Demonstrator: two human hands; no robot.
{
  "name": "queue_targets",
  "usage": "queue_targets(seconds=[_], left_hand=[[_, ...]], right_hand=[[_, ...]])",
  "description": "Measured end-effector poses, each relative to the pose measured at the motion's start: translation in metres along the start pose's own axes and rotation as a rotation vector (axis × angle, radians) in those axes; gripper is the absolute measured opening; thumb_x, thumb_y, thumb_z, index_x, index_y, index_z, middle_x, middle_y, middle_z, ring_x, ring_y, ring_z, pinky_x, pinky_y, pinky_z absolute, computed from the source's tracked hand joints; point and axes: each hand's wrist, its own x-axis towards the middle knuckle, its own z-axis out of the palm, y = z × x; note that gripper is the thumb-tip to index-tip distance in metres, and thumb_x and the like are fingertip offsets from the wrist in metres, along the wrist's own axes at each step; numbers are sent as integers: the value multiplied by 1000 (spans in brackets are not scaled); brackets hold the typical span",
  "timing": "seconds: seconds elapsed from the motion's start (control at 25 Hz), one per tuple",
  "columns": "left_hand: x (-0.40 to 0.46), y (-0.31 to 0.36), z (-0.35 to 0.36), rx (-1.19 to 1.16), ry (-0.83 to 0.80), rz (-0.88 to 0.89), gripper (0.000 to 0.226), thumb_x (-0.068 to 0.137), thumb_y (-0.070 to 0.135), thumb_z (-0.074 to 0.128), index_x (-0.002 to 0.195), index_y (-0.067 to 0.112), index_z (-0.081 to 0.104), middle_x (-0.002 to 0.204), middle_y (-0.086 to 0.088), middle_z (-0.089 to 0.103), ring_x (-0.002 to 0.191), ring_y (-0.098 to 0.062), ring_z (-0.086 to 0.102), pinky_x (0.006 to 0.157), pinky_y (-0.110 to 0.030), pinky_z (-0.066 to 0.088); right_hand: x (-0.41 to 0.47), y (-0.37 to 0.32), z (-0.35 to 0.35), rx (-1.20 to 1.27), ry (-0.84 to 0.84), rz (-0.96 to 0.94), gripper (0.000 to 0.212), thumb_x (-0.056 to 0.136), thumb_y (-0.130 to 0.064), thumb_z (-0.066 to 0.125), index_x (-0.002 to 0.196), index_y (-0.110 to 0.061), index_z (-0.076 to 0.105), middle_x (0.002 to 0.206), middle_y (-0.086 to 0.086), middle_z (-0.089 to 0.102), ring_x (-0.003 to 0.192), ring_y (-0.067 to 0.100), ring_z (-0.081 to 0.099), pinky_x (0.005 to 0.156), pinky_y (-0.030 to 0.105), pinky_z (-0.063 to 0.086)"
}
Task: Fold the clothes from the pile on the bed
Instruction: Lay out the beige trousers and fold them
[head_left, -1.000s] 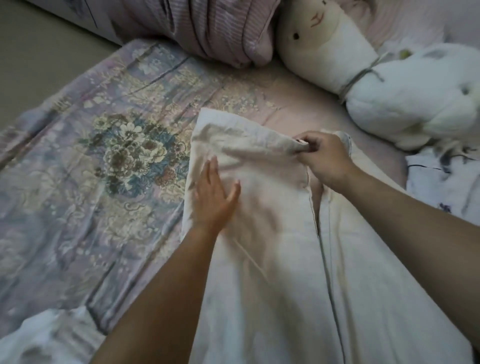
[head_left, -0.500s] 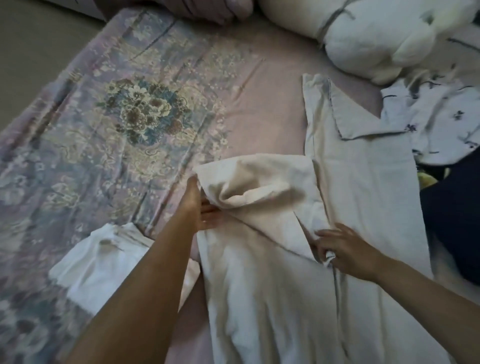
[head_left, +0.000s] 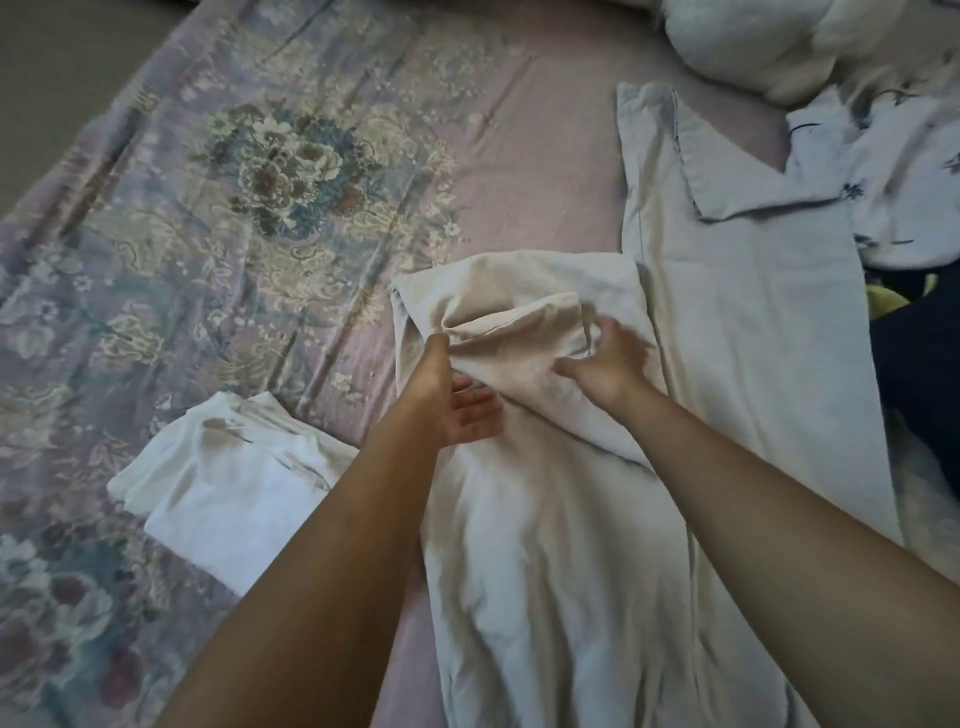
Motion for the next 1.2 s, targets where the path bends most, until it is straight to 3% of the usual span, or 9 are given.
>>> queue_targets(seconds=[0.12, 0.2, 0.32, 0.44, 0.6, 0.68, 0.88, 1.0, 1.2], left_hand=[[3, -11, -10, -10, -19, 7, 57, 91, 57, 39, 108, 4, 48, 97, -15, 58, 82, -30, 61, 76, -47, 51], [3, -17, -20, -10, -38, 22, 61, 92, 60, 33, 110, 4, 48, 102, -16, 60, 86, -30, 62, 73, -46, 51], [-3, -22, -29, -10, -29, 38, 68, 90, 66, 30, 109, 5, 50, 104, -17, 63, 87, -30, 65, 78, -46, 50], [-20, -36, -35, -20, -13, -26, 77, 83, 74, 31, 105, 3, 51, 105, -19, 63, 89, -33, 65, 81, -49, 50], [-38, -76, -45, 134, 87, -116, 60, 86, 60, 47, 97, 2, 55, 90, -13, 60, 82, -26, 61, 70, -38, 51], [-29, -95, -53, 241, 224, 0, 43, 85, 44, 60, 100, 4, 58, 86, -15, 61, 65, -21, 63, 58, -32, 54], [-5, -120, -66, 207, 267, 241, 16, 88, 14, 65, 95, 0, 63, 76, -7, 60, 67, -19, 60, 72, -40, 58], [-12, -128, -65, 265, 366, 471, 14, 88, 13, 65, 98, 4, 60, 87, -11, 63, 79, -23, 64, 55, -23, 55], [-29, -139, -61, 1188, 460, 955, 57, 75, 5, 73, 126, 8, 46, 107, -15, 46, 88, -21, 47, 76, -31, 45]], right_hand=[[25, -29, -6, -409, 0, -245, 80, 83, -31, 69, 148, -26, 22, 159, 6, 4, 146, 25, 3, 117, 41, 11], [35, -43, -12, -803, -40, -368, 47, 89, -37, 58, 134, -28, 46, 159, 5, 3, 146, 25, -3, 116, 47, 2], [9, -51, -2, -953, 71, -585, 27, 89, -31, 53, 105, -13, 64, 127, 15, 56, 129, 28, 42, 109, 53, 20], [-70, -38, 21, -696, 211, -893, 17, 73, -20, 64, 80, -4, 62, 66, 16, 66, 61, 33, 64, 57, 38, 48], [-152, -8, 40, -683, -423, -670, 31, 92, -28, 50, 119, -12, 55, 112, 10, 62, 106, 30, 54, 79, 37, 38], [-145, 11, 28, -569, -373, -578, 31, 93, -26, 49, 117, -11, 61, 118, 10, 62, 112, 30, 52, 91, 36, 36], [-106, 59, -35, -539, 275, -228, 36, 91, -30, 49, 118, -7, 57, 118, 19, 54, 108, 40, 50, 87, 44, 41], [-95, 72, -53, -646, 29, 20, 57, 87, -46, 59, 134, -18, 42, 134, 13, 38, 121, 36, 38, 97, 44, 34], [-94, 98, -51, -991, 13, -307, 29, 94, -20, 50, 122, -15, 57, 128, 10, 43, 117, 30, 41, 93, 41, 34]])
